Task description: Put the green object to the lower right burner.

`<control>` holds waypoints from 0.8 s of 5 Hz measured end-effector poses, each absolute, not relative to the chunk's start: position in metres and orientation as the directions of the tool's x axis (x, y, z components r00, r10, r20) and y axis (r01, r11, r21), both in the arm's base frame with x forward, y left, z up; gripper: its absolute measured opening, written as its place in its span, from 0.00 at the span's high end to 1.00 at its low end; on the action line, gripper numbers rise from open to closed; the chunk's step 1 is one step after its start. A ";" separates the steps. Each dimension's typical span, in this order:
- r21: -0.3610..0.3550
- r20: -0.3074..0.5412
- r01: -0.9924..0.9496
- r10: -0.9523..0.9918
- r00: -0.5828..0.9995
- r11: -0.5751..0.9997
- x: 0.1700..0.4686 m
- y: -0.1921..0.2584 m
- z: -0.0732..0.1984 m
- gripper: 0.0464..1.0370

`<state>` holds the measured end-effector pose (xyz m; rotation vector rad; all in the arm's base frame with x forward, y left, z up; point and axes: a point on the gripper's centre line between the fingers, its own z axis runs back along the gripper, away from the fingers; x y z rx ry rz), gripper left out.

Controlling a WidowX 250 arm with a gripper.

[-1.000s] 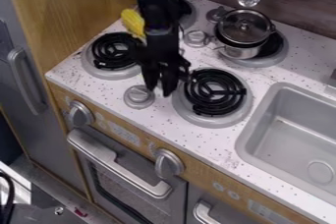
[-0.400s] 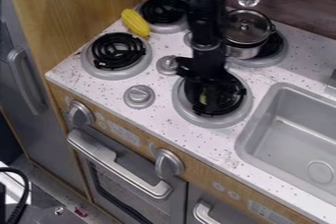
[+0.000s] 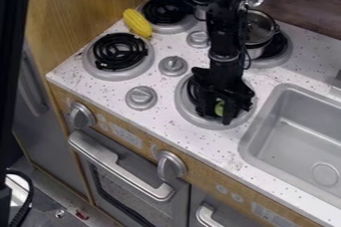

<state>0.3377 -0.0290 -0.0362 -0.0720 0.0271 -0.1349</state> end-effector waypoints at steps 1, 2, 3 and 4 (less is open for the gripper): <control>-0.063 -0.029 0.099 -0.101 0.994 0.993 0.337 -0.022 -0.036 0.03; -0.039 -0.013 0.074 -0.074 0.997 0.997 0.335 -0.007 -0.023 0.04; -0.025 0.053 0.048 -0.047 0.998 0.999 0.338 0.004 0.013 0.04; -0.049 0.087 0.014 -0.009 0.996 0.999 0.337 0.009 0.042 0.04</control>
